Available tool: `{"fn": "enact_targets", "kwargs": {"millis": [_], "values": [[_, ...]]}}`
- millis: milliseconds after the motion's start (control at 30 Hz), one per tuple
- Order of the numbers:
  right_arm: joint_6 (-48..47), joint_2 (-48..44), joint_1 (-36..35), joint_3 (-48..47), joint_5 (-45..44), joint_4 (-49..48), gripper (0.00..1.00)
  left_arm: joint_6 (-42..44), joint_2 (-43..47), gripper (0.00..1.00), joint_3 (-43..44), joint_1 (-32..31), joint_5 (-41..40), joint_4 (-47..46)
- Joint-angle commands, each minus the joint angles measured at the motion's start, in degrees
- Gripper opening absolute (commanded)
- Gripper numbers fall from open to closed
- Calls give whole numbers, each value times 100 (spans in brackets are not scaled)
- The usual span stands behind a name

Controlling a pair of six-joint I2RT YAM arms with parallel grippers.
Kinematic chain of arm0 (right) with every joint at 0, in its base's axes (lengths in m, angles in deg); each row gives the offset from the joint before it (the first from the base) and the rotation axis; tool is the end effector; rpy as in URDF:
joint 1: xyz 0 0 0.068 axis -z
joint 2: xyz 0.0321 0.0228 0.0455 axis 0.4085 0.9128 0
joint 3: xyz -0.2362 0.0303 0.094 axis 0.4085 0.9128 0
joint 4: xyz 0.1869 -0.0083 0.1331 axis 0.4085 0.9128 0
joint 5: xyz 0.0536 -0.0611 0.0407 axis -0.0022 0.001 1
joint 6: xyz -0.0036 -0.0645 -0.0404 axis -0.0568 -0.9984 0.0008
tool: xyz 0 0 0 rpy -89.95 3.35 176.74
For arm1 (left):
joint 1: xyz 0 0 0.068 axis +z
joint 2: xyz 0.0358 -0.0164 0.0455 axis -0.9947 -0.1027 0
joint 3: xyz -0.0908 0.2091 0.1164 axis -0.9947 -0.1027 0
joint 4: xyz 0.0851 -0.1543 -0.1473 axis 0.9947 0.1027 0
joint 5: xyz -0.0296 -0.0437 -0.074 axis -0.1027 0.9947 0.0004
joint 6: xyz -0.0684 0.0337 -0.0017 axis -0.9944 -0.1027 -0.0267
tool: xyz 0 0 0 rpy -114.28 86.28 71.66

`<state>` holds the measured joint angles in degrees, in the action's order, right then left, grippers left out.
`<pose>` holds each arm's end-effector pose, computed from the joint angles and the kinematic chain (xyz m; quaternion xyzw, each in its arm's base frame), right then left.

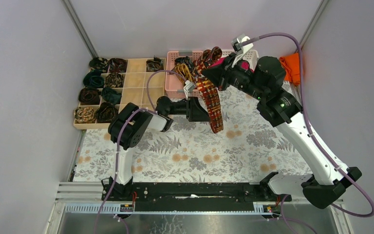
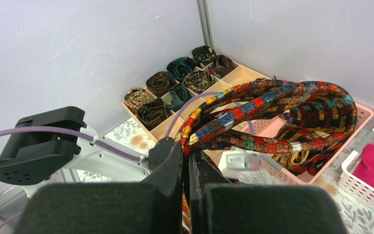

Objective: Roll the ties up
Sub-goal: Place the tie at the center of the board.

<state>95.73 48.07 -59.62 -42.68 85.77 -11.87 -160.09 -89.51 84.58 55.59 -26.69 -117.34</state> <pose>0.1995 0.1650 0.4778 -0.2562 0.6158 0.3685 0.6476 0.3069 -0.2316 0.2108 0.2117 0.6042 -0.7339 0.2269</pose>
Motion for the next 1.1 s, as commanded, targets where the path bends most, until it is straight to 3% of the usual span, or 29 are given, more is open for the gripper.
{"fn": "enact_targets", "kwargs": {"millis": [0, 267, 367, 400, 600, 667, 767, 833, 933, 1067], "values": [[21, 81, -18, -357, 275, -514, 0, 358, -256, 99, 103, -203, 321, -530], [78, 248, -18, -409, 407, -609, 0, -23, -938, 98, 229, -68, -51, -516], [3, 206, -23, -372, 364, -604, 0, 129, -975, 93, 199, -15, -133, -327], [-25, 192, -18, -355, 330, -602, 0, 160, -998, 87, 217, -22, -158, -275], [-79, 156, -18, -242, 194, -714, 0, -6, -1119, 33, 317, -41, -245, -270], [-114, 115, -18, -167, 30, -757, 0, 331, -968, 15, 244, -40, -394, 402], [-182, -8, -18, 15, -203, -808, 0, 1446, -504, 3, 124, -32, -858, 2043], [-256, -105, -18, 148, -440, -753, 0, 2183, -6, 0, 95, -30, -1478, 3587], [-407, -329, -18, 427, -989, -634, 0, 3750, 1025, 0, 320, -69, -3211, 6311], [-446, -743, -18, 1298, -1687, -892, 0, 4428, 1905, 0, 641, -85, -5427, 8283]]}}
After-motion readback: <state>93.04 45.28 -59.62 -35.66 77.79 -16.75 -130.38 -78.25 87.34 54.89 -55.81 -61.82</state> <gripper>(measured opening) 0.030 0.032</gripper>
